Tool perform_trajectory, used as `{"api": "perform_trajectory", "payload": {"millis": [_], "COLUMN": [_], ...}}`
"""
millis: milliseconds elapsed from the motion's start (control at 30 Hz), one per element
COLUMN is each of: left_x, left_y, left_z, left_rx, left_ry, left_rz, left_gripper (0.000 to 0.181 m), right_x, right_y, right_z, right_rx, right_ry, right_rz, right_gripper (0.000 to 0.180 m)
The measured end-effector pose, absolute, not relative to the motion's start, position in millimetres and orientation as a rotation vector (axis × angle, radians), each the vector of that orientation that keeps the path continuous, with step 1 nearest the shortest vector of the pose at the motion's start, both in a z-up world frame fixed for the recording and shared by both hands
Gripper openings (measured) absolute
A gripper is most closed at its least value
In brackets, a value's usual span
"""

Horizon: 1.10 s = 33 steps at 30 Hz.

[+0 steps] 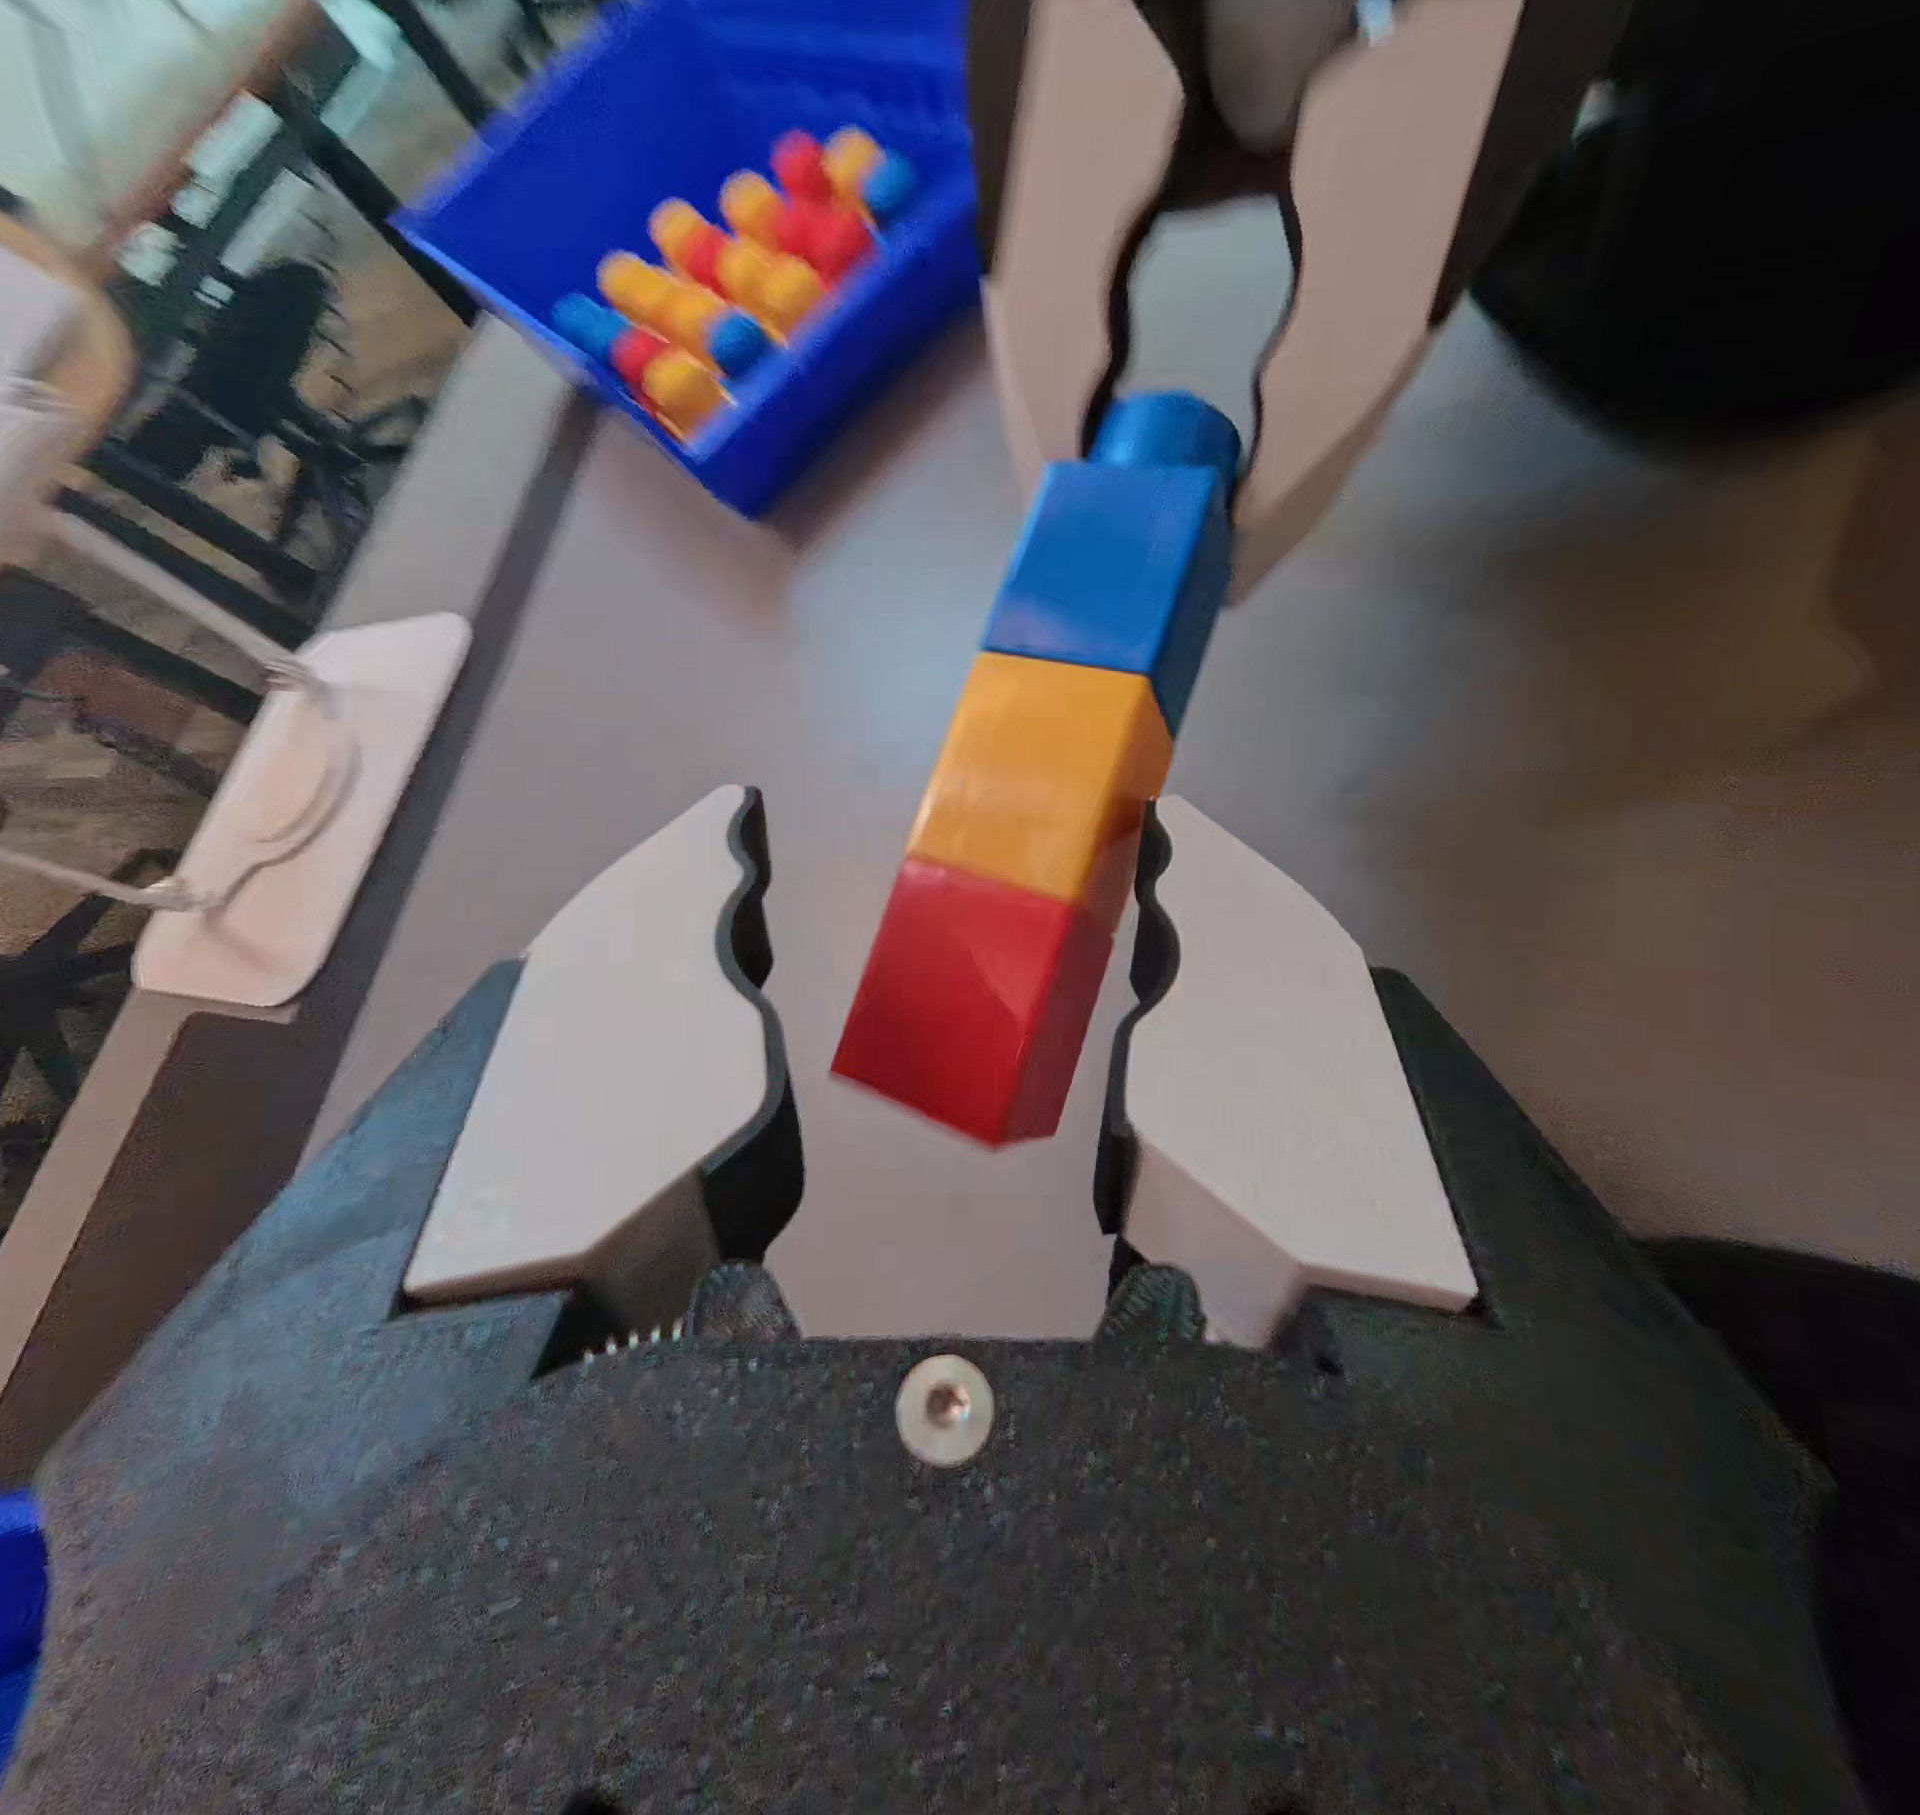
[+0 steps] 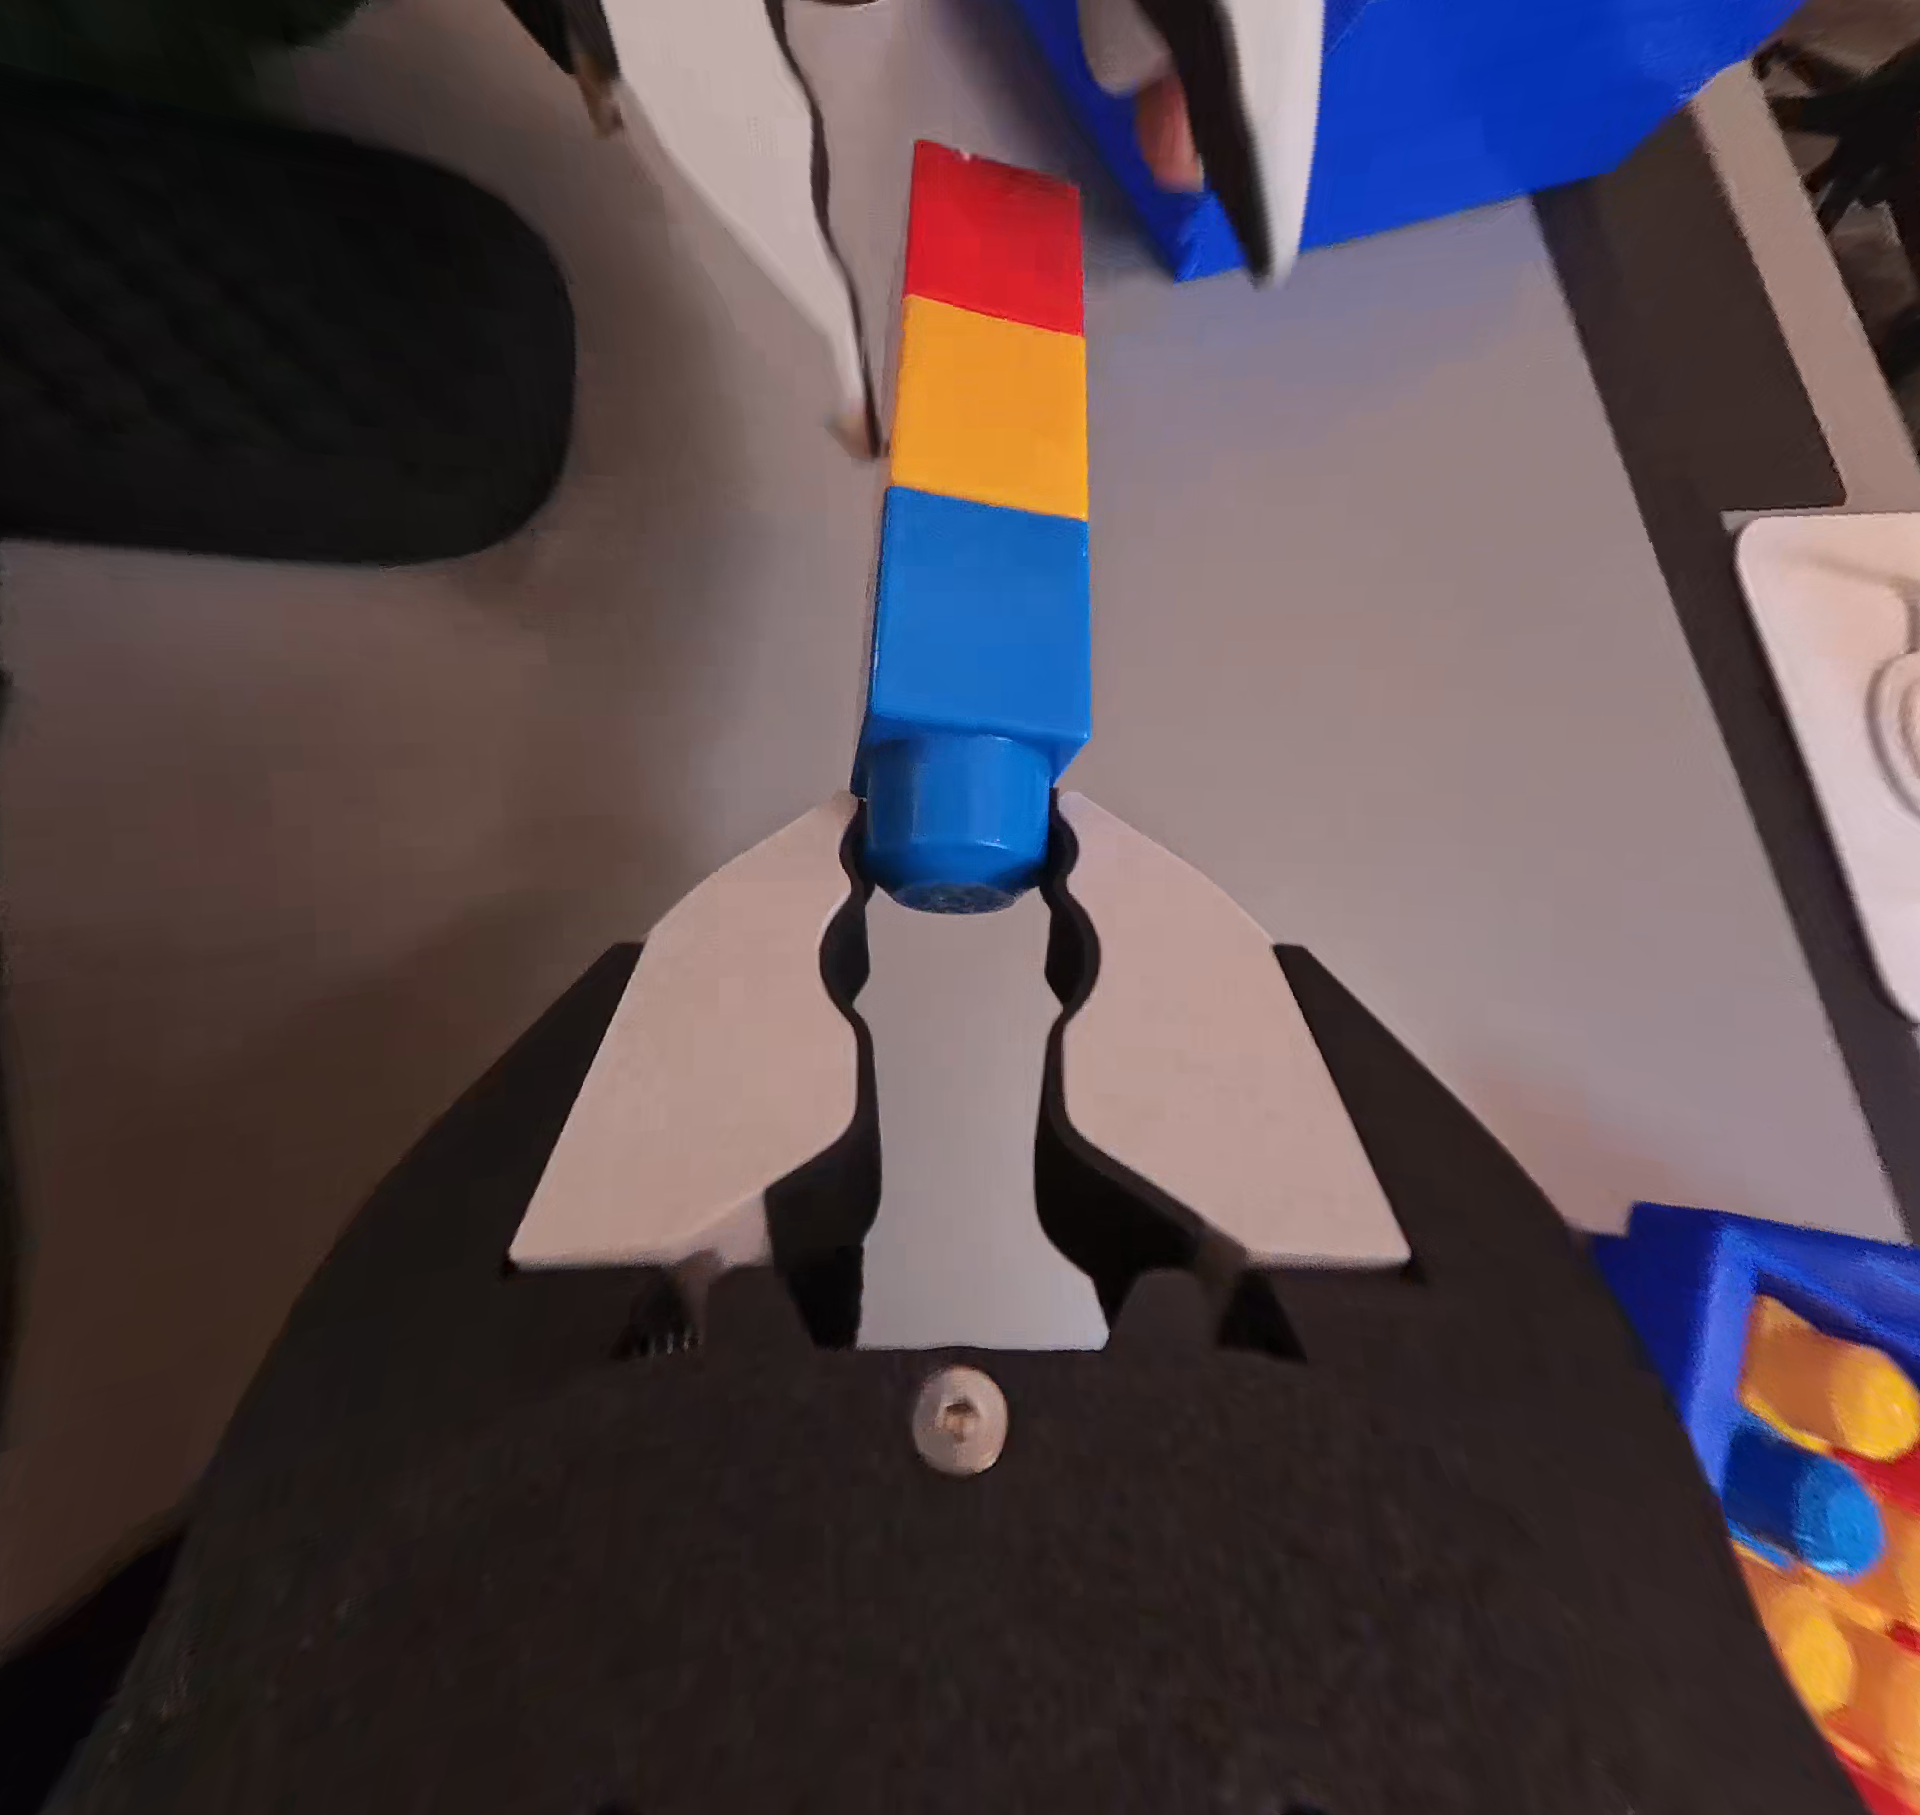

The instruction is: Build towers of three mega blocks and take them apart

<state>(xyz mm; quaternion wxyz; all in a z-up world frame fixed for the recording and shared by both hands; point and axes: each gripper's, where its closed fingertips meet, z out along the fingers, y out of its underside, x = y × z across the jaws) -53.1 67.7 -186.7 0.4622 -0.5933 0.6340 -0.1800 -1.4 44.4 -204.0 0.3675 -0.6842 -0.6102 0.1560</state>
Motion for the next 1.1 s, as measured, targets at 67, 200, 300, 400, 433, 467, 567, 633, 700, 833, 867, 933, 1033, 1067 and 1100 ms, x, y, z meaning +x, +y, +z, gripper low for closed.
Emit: {"api": "perform_trajectory", "payload": {"millis": [67, 200, 300, 400, 433, 467, 567, 633, 700, 833, 867, 933, 1033, 1067, 1100], "left_x": [-48.0, -41.5, -40.7, -33.3, -31.5, -30.2, -28.2, -28.9, -28.2, -25.2, -25.0, -23.8, -24.2, -31.9, -39.2], "left_y": [62.1, 61.5, 66.2, 65.2, 64.4, 64.1, 61.9, 61.2, 59.6, 55.0, 53.9, 53.0, 56.5, 65.7, 73.0], "left_z": [-220.1, -237.0, -235.5, -229.4, -227.0, -224.6, -222.3, -226.2, -231.0, -237.2, -238.1, -234.2, -221.9, -229.2, -236.9], "left_rx": [-1.481, -1.440, -1.459, -1.448, -1.449, -1.445, -1.441, -1.448, -1.453, -1.453, -1.454, -1.446, -1.463, -1.499, -1.508], "left_ry": [1.714, 1.760, 1.696, 1.599, 1.579, 1.566, 1.560, 1.574, 1.593, 1.628, 1.636, 1.623, 1.571, 1.590, 1.597], "left_rz": [-0.319, -0.240, -0.299, -0.446, -0.478, -0.494, -0.520, -0.511, -0.503, -0.502, -0.506, -0.542, -0.590, -0.503, -0.445], "left_gripper": [0.067, 0.054, 0.048, 0.042, 0.042, 0.042, 0.042, 0.042, 0.042, 0.042, 0.042, 0.042, 0.042, 0.042, 0.042], "right_x": [-6.3, -6.0, -9.5, -14.6, -13.6, -12.0, -14.8, -18.1, -20.5, -24.8, -24.3, -20.3, -6.5, -0.5, 9.5], "right_y": [37.9, 32.4, 35.0, 32.8, 33.5, 35.6, 32.3, 29.8, 28.8, 20.2, 19.3, 20.0, 27.2, 30.1, 34.5], "right_z": [-208.2, -206.4, -192.7, -161.7, -157.3, -157.4, -156.6, -151.7, -145.4, -146.3, -147.6, -148.1, -142.5, -132.6, -116.1], "right_rx": [-1.709, -1.661, -1.578, -1.490, -1.490, -1.497, -1.463, -1.430, -1.393, -1.371, -1.379, -1.415, -1.460, -1.451, -1.437], "right_ry": [-1.638, -1.684, -1.608, -1.459, -1.434, -1.424, -1.409, -1.397, -1.381, -1.418, -1.431, -1.447, -1.444, -1.408, -1.350], "right_rz": [0.328, 0.271, 0.332, 0.525, 0.554, 0.551, 0.593, 0.609, 0.608, 0.621, 0.610, 0.598, 0.595, 0.616, 0.646], "right_gripper": [0.031, 0.031, 0.029, 0.020, 0.026, 0.033, 0.044, 0.047, 0.047, 0.029, 0.029, 0.029, 0.029, 0.029, 0.029]}}
